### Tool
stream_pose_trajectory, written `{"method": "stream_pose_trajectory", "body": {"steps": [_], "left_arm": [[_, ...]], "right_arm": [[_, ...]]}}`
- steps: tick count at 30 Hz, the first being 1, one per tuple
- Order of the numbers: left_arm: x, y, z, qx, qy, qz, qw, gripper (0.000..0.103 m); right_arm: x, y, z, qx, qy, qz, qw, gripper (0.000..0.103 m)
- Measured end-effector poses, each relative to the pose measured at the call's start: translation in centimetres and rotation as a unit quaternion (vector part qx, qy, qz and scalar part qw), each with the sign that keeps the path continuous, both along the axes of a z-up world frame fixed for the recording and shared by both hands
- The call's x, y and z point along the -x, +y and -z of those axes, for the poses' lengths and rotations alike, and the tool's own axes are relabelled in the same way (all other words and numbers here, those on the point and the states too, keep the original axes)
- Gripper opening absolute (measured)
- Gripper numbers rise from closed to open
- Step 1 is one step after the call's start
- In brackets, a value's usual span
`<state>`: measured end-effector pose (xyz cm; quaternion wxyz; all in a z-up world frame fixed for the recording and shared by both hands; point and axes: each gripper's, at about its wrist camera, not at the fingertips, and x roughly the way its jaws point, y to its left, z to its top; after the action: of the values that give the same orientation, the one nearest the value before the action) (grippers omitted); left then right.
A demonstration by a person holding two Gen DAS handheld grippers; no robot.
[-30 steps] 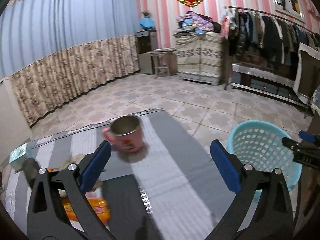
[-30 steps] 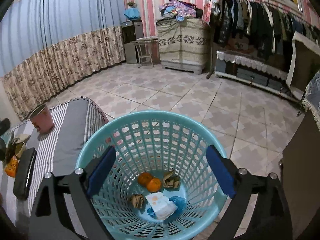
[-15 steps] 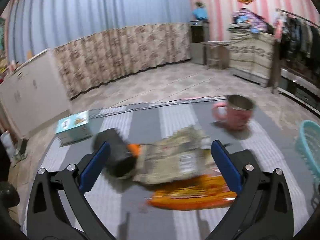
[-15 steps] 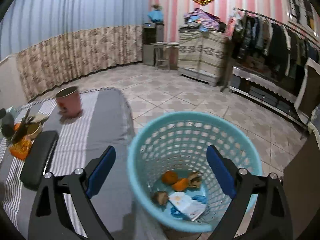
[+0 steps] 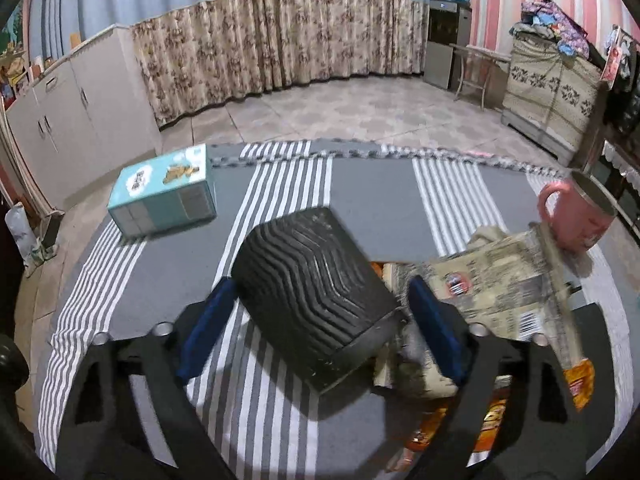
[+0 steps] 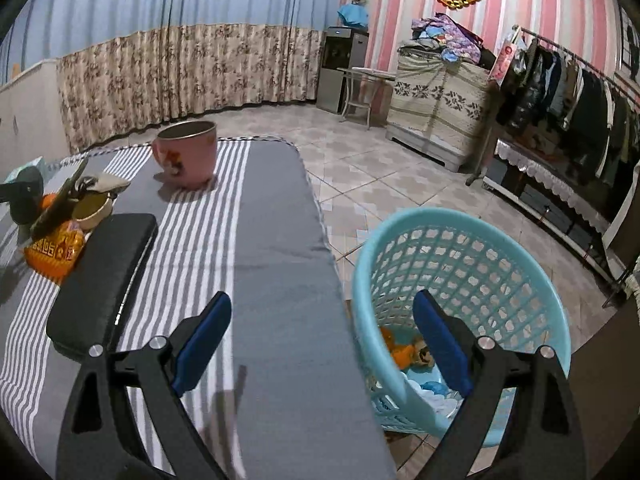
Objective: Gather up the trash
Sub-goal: 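Grasp the black cup with the left tool while the right tool grasps the paper bag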
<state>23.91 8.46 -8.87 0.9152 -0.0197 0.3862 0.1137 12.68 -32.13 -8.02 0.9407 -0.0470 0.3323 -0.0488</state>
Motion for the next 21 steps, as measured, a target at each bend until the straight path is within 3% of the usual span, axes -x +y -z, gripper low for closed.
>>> {"method": "stream_pose_trajectory", "body": {"steps": [4,10,21], "left_arm": [[0.4,-0.6,-0.2,-0.012,-0.008,0.016,0.9998,0.076],[1.8,0.1,-1.0,-0.016,-0.017,0.044,0.9987,0.064],[5.3,5.1,-3.1,-0.030,-0.054,0.078,0.9951,0.061]], "right_arm": [[-0.1,1.6,-0.8,-0.028,-0.002,-0.007,1.000,0.090],[-0.7,5.3,-2.4,-0.026,-0.006,-0.033,0.999,0.090],[-2.7,14.8,-2.9,-0.027,0.006,-0.104,0.994,0.090]]}}
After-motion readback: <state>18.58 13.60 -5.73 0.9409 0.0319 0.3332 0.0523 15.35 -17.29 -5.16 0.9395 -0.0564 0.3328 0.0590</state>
